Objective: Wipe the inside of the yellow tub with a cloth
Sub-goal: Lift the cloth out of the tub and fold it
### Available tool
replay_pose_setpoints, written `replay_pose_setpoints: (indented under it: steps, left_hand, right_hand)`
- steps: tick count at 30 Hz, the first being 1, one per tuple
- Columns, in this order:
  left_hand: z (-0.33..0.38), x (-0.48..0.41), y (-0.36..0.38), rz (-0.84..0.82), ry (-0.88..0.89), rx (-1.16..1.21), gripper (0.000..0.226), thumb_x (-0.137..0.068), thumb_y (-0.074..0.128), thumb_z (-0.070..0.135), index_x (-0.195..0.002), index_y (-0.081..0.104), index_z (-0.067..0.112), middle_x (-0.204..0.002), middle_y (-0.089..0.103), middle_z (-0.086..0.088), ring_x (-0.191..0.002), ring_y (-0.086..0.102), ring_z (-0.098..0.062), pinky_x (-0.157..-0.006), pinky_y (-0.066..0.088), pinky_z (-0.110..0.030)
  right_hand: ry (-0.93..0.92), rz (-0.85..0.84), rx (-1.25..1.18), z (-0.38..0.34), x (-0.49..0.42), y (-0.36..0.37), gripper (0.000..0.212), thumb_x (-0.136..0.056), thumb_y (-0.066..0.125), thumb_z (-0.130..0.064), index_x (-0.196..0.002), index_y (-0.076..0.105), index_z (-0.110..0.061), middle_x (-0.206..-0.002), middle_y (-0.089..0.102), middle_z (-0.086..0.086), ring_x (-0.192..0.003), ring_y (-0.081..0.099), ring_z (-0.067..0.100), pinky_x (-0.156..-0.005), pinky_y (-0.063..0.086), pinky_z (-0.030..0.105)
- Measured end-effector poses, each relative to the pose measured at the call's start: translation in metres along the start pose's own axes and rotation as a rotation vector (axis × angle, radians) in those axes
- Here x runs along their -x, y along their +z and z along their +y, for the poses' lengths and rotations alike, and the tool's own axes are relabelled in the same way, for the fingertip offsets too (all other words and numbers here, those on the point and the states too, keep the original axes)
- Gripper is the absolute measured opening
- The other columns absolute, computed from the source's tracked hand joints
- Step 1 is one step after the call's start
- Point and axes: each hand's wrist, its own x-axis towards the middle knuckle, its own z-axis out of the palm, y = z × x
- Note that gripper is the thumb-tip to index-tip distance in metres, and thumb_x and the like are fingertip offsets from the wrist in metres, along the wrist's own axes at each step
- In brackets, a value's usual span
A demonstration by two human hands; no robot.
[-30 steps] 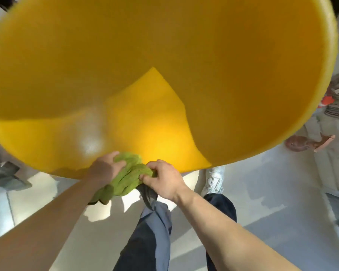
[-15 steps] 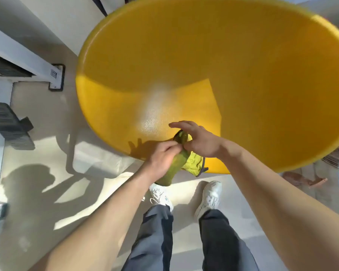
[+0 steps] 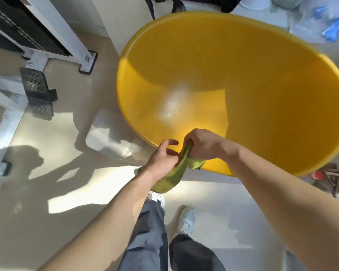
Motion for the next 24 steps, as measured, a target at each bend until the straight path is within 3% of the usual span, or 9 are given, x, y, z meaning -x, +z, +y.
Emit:
replay_pose_setpoints:
  steps: [2,5,10,12,14,16,18,22,24]
  left_hand:
    - [0.015,0.017,-0.002,-0.118,-0.012,0.095,0.041,-0.084,0.054,0.007,-0.110,0.061,0.037,-0.084,0.067,0.003,-0.064,0.055,-0.014,-0.050,0.039,-0.022]
    - [0.046,0.047,-0.018,-0.087,0.092,0.044,0.016,-0.083,0.056,0.016,-0.093,0.067,0.022,-0.063,0.055,0.009,-0.057,0.047,-0.011,-0.050,0.030,-0.023]
    - [0.095,0.109,-0.049,0.286,0.406,-0.311,0.018,-0.085,0.070,0.037,-0.101,0.075,0.030,-0.092,0.074,0.011,-0.085,0.067,-0.008,-0.078,0.052,-0.024]
    - [0.109,0.135,-0.060,0.468,0.507,-0.494,0.020,-0.087,0.062,0.041,-0.100,0.074,0.030,-0.095,0.075,0.009,-0.095,0.067,-0.015,-0.081,0.053,-0.031]
    - [0.123,0.158,-0.069,0.560,0.530,-0.465,0.019,-0.092,0.055,0.038,-0.095,0.068,0.025,-0.094,0.071,0.006,-0.095,0.061,-0.020,-0.078,0.046,-0.030]
    - [0.131,0.182,-0.082,0.532,0.496,-0.283,0.018,-0.098,0.049,0.032,-0.097,0.060,0.018,-0.093,0.065,0.003,-0.093,0.057,-0.022,-0.072,0.035,-0.027]
    - [0.135,0.208,-0.103,0.521,0.561,-0.273,0.018,-0.101,0.046,0.028,-0.099,0.059,0.015,-0.090,0.062,0.003,-0.088,0.054,-0.019,-0.070,0.030,-0.024]
    - [0.151,0.250,-0.155,0.534,0.656,-0.338,0.020,-0.101,0.050,0.027,-0.097,0.066,0.015,-0.082,0.064,0.004,-0.076,0.055,-0.012,-0.064,0.034,-0.021]
    - [0.156,0.266,-0.185,0.584,0.658,-0.246,0.022,-0.102,0.048,0.026,-0.091,0.065,0.018,-0.076,0.059,0.007,-0.070,0.051,-0.004,-0.061,0.037,-0.015]
  right_hand:
    - [-0.054,0.141,-0.107,-0.008,0.020,-0.007,0.020,-0.078,0.065,-0.011,-0.077,0.054,-0.028,-0.072,0.056,-0.007,-0.067,0.048,0.017,-0.049,0.035,0.023]
    - [-0.062,0.285,-0.084,-0.021,0.054,-0.031,0.021,-0.076,0.060,-0.010,-0.075,0.046,-0.025,-0.070,0.050,-0.006,-0.071,0.046,0.025,-0.050,0.032,0.029]
    - [-0.012,0.451,0.021,-0.053,0.112,-0.070,0.004,-0.063,0.046,-0.023,-0.066,0.043,-0.022,-0.068,0.051,0.002,-0.076,0.050,0.037,-0.060,0.036,0.030]
    - [-0.006,0.500,0.036,-0.074,0.132,-0.081,0.012,-0.063,0.045,-0.023,-0.075,0.047,-0.023,-0.074,0.056,0.004,-0.077,0.051,0.036,-0.061,0.038,0.030]
    - [-0.009,0.547,0.017,-0.094,0.150,-0.093,0.020,-0.067,0.050,-0.020,-0.086,0.049,-0.027,-0.083,0.060,0.001,-0.079,0.055,0.032,-0.062,0.042,0.032]
    - [-0.050,0.560,0.005,-0.113,0.167,-0.104,0.026,-0.069,0.059,-0.021,-0.092,0.049,-0.029,-0.086,0.062,-0.002,-0.080,0.057,0.029,-0.063,0.048,0.035]
    - [-0.109,0.510,0.078,-0.126,0.182,-0.115,0.028,-0.072,0.068,-0.026,-0.093,0.051,-0.028,-0.086,0.063,-0.001,-0.080,0.057,0.028,-0.064,0.050,0.035]
    - [-0.081,0.433,0.181,-0.130,0.194,-0.116,0.023,-0.075,0.073,-0.037,-0.086,0.060,-0.021,-0.080,0.065,-0.001,-0.076,0.060,0.026,-0.064,0.051,0.037]
    - [0.009,0.376,0.203,-0.125,0.190,-0.101,0.018,-0.077,0.068,-0.035,-0.089,0.064,-0.022,-0.083,0.068,0.000,-0.078,0.062,0.027,-0.068,0.055,0.037]
